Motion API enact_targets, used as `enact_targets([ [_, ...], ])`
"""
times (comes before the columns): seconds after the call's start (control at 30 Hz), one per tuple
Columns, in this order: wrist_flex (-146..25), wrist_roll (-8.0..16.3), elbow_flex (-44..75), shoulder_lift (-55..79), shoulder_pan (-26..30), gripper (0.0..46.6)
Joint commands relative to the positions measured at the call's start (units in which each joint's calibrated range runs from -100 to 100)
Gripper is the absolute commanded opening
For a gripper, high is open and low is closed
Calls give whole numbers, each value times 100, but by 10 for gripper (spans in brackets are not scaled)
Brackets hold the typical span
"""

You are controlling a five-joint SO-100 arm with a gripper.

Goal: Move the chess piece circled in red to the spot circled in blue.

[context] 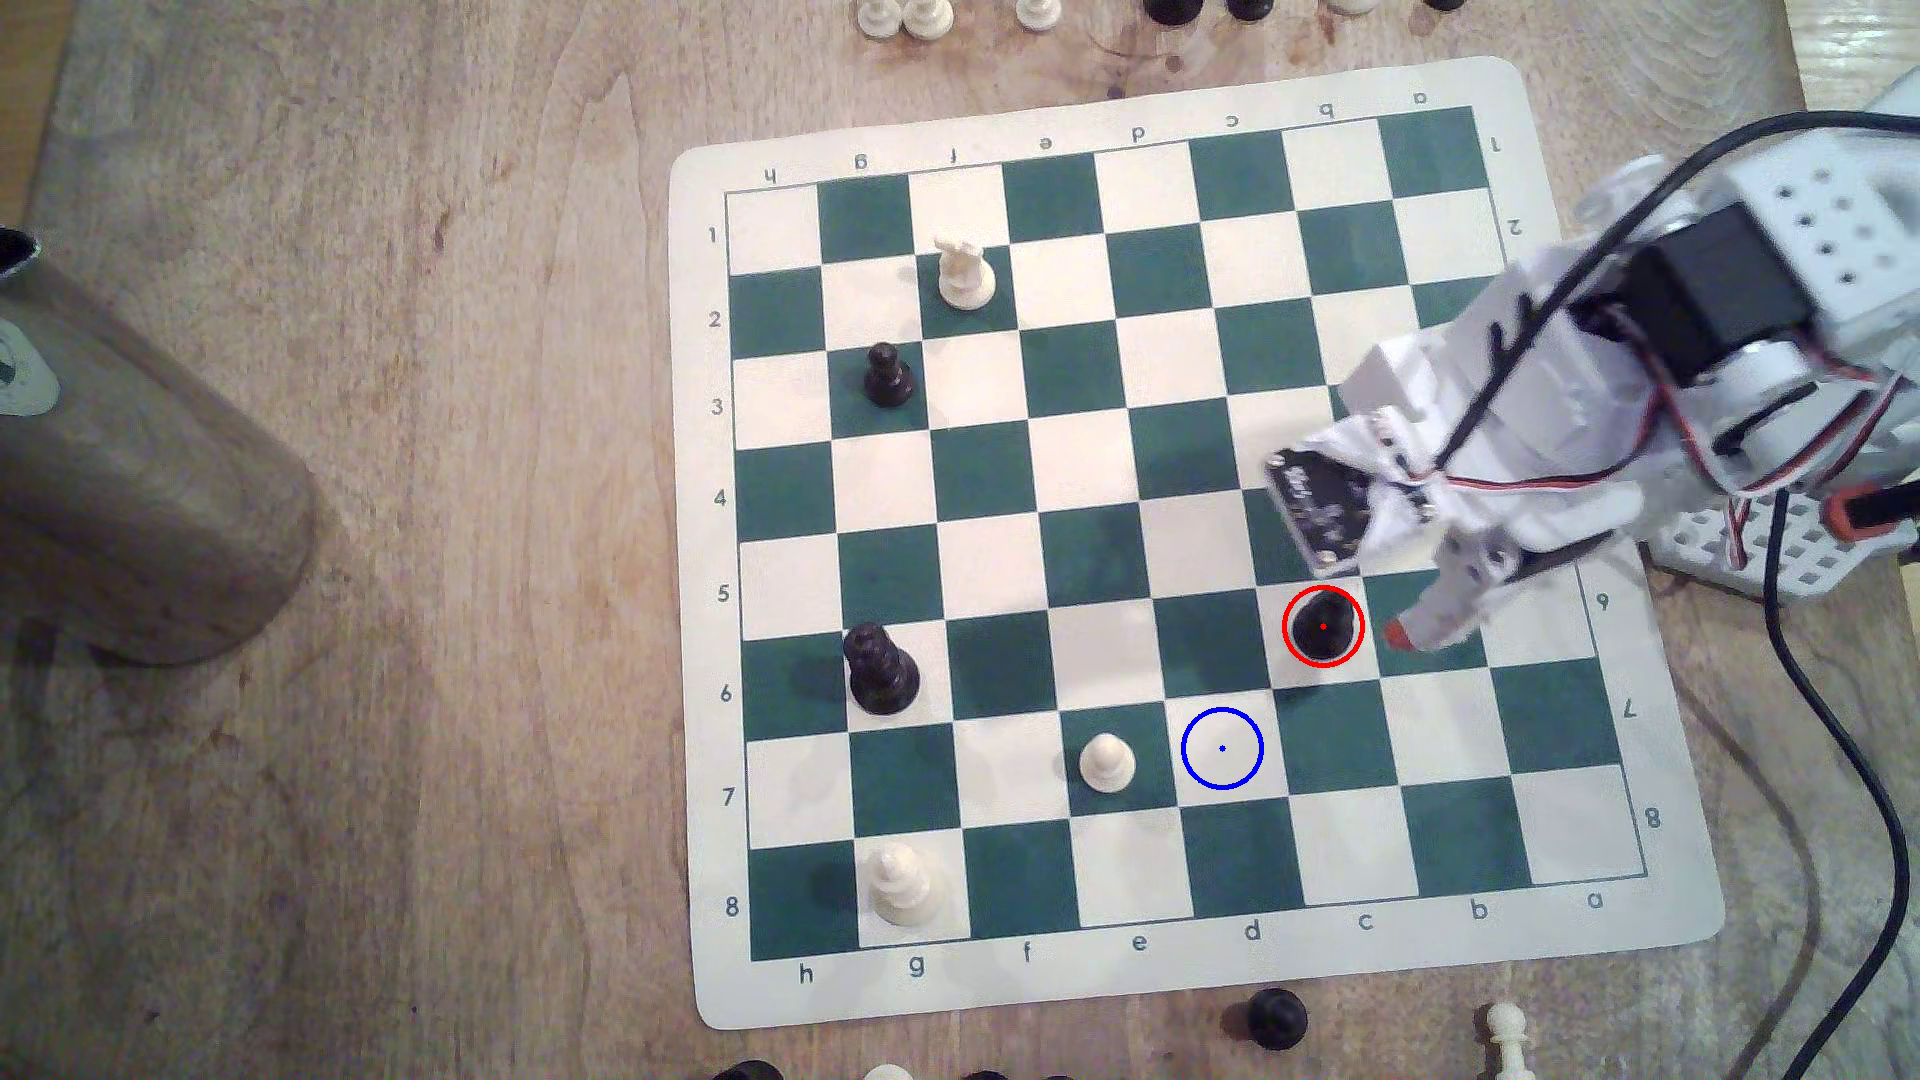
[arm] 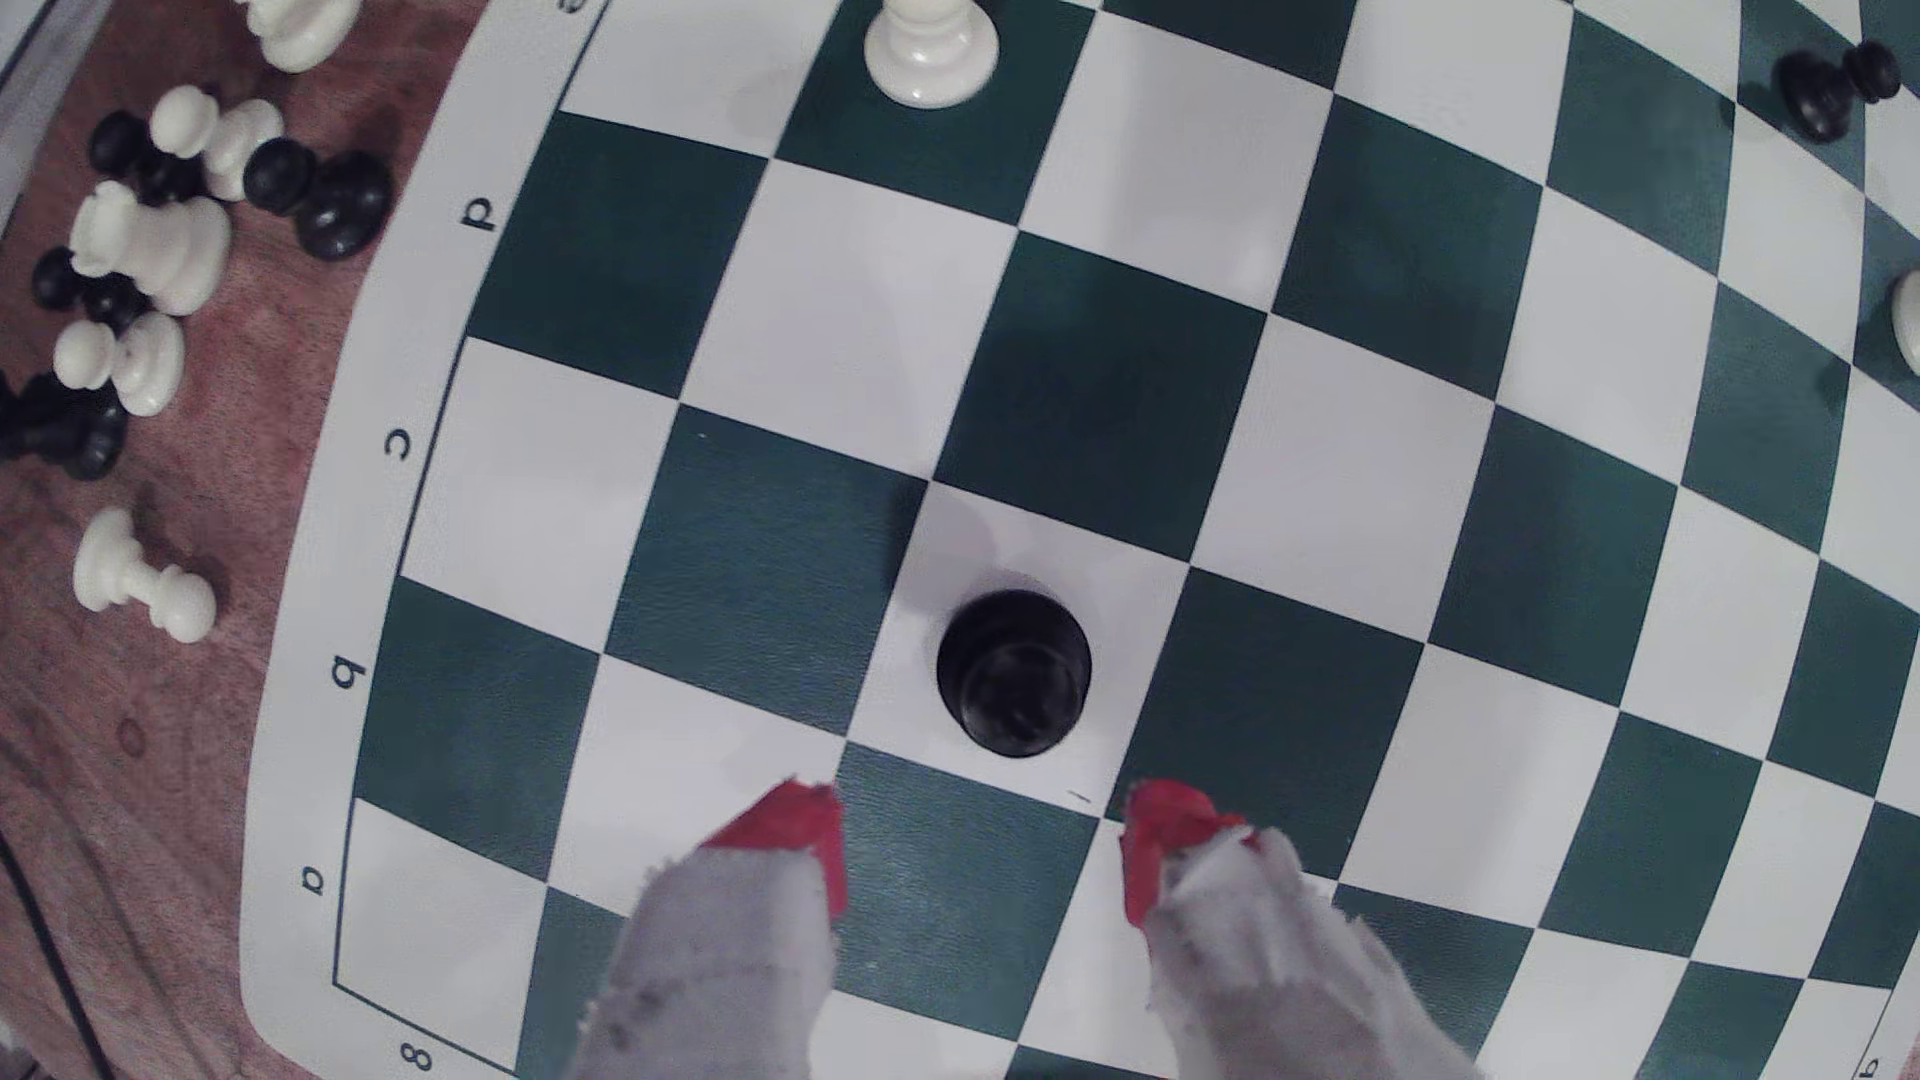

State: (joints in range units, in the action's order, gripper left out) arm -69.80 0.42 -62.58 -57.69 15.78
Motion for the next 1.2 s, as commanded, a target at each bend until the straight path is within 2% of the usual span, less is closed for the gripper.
enact_targets([
  [0.0, 150, -24, 57, 141, 6, 124],
  [0.07, 305, -24, -52, 259, -2, 102],
  [0.33, 969, 20, -215, 803, -18, 86],
  [0.97, 1435, 137, -269, 1550, 186, 83],
  [1.17, 1419, 127, -260, 1626, 248, 16],
])
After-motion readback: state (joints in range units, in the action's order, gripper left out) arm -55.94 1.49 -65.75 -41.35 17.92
